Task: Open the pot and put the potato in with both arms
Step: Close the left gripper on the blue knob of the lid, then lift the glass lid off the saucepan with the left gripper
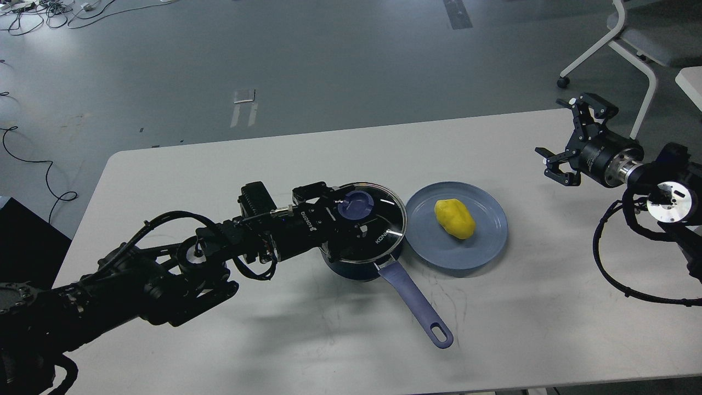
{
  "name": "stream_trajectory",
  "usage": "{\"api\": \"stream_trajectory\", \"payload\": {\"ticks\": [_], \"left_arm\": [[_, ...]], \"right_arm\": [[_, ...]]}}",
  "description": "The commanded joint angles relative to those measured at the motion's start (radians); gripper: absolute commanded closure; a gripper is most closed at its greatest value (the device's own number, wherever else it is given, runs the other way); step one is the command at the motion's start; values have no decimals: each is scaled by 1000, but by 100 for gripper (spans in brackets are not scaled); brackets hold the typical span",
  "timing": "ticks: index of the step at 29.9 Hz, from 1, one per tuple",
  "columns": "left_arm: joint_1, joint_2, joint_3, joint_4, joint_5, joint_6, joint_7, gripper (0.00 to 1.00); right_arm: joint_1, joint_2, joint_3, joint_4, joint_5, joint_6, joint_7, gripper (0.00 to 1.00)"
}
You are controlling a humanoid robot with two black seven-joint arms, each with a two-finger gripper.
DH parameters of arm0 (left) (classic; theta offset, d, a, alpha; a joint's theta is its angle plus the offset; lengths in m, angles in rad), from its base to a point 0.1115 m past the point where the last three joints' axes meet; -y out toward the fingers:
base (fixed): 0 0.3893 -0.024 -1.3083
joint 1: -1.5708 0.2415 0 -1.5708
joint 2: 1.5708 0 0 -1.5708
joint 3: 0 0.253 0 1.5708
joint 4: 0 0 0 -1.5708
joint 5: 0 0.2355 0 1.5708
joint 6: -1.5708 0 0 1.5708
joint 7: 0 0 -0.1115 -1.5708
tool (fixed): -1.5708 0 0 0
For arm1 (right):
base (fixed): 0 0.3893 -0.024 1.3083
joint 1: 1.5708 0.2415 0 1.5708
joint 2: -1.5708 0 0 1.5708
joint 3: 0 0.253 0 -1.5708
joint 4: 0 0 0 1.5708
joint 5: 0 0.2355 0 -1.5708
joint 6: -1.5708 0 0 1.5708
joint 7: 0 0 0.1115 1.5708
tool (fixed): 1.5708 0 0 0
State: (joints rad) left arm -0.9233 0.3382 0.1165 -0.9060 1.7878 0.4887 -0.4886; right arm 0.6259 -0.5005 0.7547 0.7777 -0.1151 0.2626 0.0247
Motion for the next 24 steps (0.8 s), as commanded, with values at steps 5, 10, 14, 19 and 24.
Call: {"api": "stream_trajectory", "payload": {"ticks": [5, 10, 14, 19, 24], "left_arm": [[-2, -1, 0, 27, -1, 0, 0, 62], [-6, 1, -1, 27, -11, 0, 0, 64], [-16, 2, -1, 27, -40, 0, 0, 64], [-38, 4, -5, 7, -54, 0, 0, 64], [-71, 34, -3, -49, -83, 0, 0, 64]], "right_arm": [[0, 0, 0, 0, 0, -2, 0, 0], [-2, 0, 0, 0, 0, -2, 0, 0], [-2, 0, 0, 0, 0, -2, 0, 0], [-2, 0, 0, 0, 0, -2, 0, 0], [-2, 2, -1, 0, -1, -2, 0, 0]]}}
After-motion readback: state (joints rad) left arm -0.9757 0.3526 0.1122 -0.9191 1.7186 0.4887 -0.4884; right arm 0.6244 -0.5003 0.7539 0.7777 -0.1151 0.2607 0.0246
